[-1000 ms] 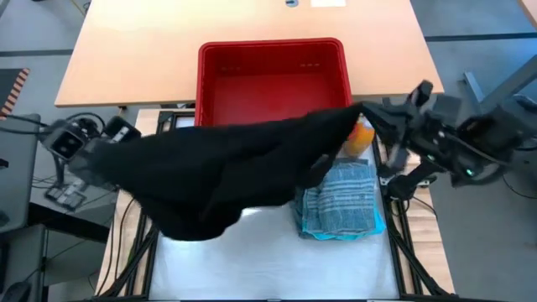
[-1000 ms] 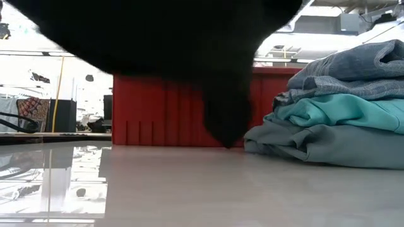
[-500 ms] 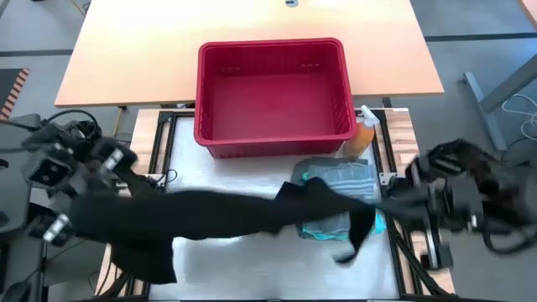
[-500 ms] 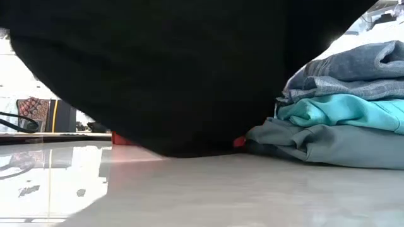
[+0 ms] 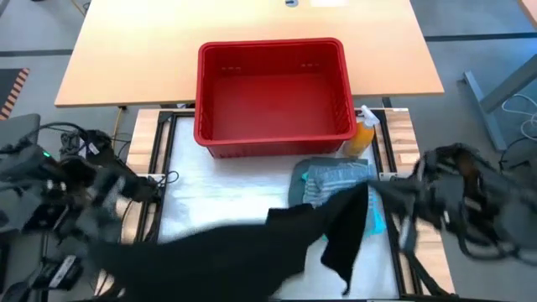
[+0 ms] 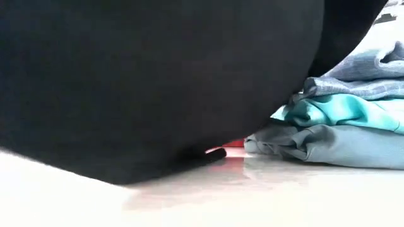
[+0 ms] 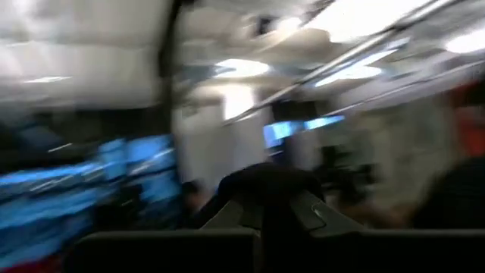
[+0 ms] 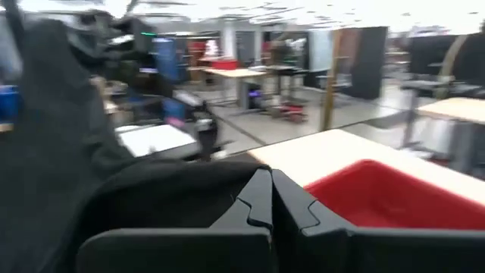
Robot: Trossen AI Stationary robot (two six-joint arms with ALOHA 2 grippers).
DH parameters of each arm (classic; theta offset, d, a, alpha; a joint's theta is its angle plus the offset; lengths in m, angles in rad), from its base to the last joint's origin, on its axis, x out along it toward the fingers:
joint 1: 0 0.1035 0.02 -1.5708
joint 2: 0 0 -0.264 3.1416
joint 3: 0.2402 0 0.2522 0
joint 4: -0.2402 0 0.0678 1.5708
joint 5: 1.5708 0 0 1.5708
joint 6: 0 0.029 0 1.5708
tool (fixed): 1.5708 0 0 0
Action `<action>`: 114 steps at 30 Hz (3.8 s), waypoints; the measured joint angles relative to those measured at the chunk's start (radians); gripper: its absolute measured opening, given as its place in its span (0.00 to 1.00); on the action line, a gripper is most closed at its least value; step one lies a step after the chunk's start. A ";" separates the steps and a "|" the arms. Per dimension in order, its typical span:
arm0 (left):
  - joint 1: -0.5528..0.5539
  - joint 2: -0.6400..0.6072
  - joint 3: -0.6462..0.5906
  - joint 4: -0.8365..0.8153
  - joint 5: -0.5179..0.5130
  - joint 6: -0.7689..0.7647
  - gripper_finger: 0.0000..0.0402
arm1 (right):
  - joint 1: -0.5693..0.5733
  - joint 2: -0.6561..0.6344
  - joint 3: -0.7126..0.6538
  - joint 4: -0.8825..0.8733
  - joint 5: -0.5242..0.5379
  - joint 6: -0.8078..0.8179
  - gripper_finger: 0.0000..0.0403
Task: Fold Laundry from Bin
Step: Fold the black shirt
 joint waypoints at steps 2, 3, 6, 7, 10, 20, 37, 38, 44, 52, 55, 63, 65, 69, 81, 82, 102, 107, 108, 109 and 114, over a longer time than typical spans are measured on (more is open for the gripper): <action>-0.017 0.000 0.036 -0.029 -0.228 0.052 0.00 | -0.060 -0.041 0.001 -0.149 -0.055 0.095 0.04; -0.020 -0.004 0.043 -0.050 -0.350 0.077 0.00 | -0.100 -0.061 0.002 -0.268 -0.126 0.191 0.04; -0.008 -0.012 0.044 -0.168 -0.686 0.099 0.00 | -0.252 -0.106 -0.004 -0.755 -0.373 0.654 0.04; 0.002 -0.011 0.043 -0.235 -0.783 0.085 0.00 | -0.306 -0.114 -0.025 -0.841 -0.426 0.837 0.04; 0.030 -0.014 0.041 -0.453 -1.005 -0.035 0.00 | -0.458 -0.197 -0.210 -0.628 -0.584 0.692 0.04; 0.123 -0.069 0.041 -0.978 -1.078 -0.577 0.00 | -0.932 -0.299 -0.513 -0.624 -0.849 0.596 0.05; 0.434 -0.103 0.041 -1.056 -1.068 -0.605 0.00 | -1.499 -0.055 -0.590 -0.271 -0.894 -0.065 0.08; 0.455 -0.103 0.041 -1.061 -1.054 -0.604 0.00 | -1.514 -0.043 -0.590 -0.268 -0.906 -0.064 0.09; 0.598 -0.103 0.041 -1.121 -0.892 -0.603 0.00 | -1.542 -0.036 -0.592 -0.283 -1.038 0.004 0.21; 0.785 -0.103 0.041 -1.205 -0.708 -0.559 0.00 | -1.465 -0.160 -0.593 -0.516 -1.252 0.506 0.48; 0.817 -0.102 0.041 -1.205 -0.649 -0.522 0.00 | -1.243 -0.228 -0.644 -0.560 -1.286 0.744 0.55; 0.855 -0.102 0.041 -1.196 -0.612 -0.464 0.00 | -0.547 -0.249 -0.861 -0.560 -0.790 1.636 0.55; 0.862 -0.102 0.041 -1.180 -0.587 -0.476 0.00 | -0.478 -0.217 -0.901 -0.604 -0.764 1.767 0.54; 0.864 -0.099 0.041 -1.157 -0.556 -0.506 0.00 | -0.423 -0.160 -0.941 -0.746 -0.838 1.894 0.51; 0.879 -0.094 0.041 -1.153 -0.511 -0.591 0.00 | -0.400 -0.162 -1.051 -0.756 -0.960 2.013 0.55; 0.878 -0.094 0.041 -1.153 -0.510 -0.587 0.00 | -0.407 -0.162 -1.060 -0.752 -0.960 2.015 0.56; 0.878 -0.095 0.041 -1.212 -0.486 -0.594 0.00 | -0.532 -0.160 -1.161 -0.583 -0.906 1.925 0.52; 0.878 -0.103 0.041 -1.213 -0.487 -0.587 0.00 | -0.526 -0.167 -1.164 -0.582 -0.835 1.899 0.24; 0.878 -0.106 0.041 -1.213 -0.490 -0.587 0.00 | -0.526 -0.169 -1.160 -0.583 -0.818 1.889 0.17; 0.878 -0.111 0.041 -1.213 -0.494 -0.585 0.00 | -0.526 -0.172 -1.152 -0.588 -0.799 1.873 0.10; 0.878 -0.130 0.041 -1.200 -0.504 -0.552 0.00 | -0.536 -0.210 -1.064 -0.623 -0.685 1.734 0.07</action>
